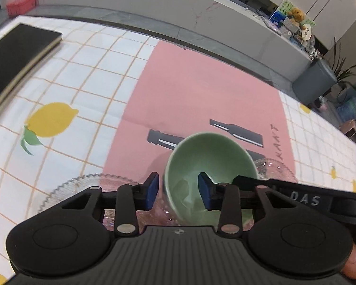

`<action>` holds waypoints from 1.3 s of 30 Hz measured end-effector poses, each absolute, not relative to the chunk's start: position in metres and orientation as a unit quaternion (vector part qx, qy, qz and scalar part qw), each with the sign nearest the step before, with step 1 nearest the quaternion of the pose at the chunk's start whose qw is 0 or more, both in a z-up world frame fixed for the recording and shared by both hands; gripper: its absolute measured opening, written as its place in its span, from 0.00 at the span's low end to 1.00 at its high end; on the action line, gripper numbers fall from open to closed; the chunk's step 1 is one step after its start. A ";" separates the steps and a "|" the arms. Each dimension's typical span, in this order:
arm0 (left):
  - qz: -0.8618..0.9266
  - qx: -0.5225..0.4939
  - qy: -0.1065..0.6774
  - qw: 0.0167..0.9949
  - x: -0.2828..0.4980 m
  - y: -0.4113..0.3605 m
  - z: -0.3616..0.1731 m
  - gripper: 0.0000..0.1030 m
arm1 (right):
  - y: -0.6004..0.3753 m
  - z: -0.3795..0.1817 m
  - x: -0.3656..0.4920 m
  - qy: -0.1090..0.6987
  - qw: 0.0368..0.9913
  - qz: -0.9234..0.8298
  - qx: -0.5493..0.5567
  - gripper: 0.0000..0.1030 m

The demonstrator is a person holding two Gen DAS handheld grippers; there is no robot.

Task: Organize plates and bowls
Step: 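Reach the left tool to the pale green bowl and grip its rim, then lift the pale green bowl off the table with the left tool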

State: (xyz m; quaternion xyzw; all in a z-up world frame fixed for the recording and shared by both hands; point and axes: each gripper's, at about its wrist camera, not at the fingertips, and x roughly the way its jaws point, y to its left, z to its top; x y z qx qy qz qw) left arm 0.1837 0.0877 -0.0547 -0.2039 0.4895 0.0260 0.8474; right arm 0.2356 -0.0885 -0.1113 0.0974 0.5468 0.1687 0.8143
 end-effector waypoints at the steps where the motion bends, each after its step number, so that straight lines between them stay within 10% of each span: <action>1: 0.025 -0.206 0.489 0.847 0.184 0.088 -0.055 0.40 | -0.087 -0.112 0.235 0.547 0.814 0.170 0.099 0.45; 14: 0.034 -0.179 0.497 0.848 0.187 0.084 -0.062 0.17 | -0.073 -0.111 0.233 0.541 0.813 0.192 0.097 0.34; 23: 0.048 -0.146 0.503 0.850 0.187 0.077 -0.060 0.10 | -0.066 -0.107 0.225 0.517 0.833 0.190 0.045 0.06; 39: 0.038 -0.117 0.488 0.864 0.183 0.068 -0.040 0.10 | -0.070 -0.091 0.222 0.501 0.844 0.184 0.048 0.04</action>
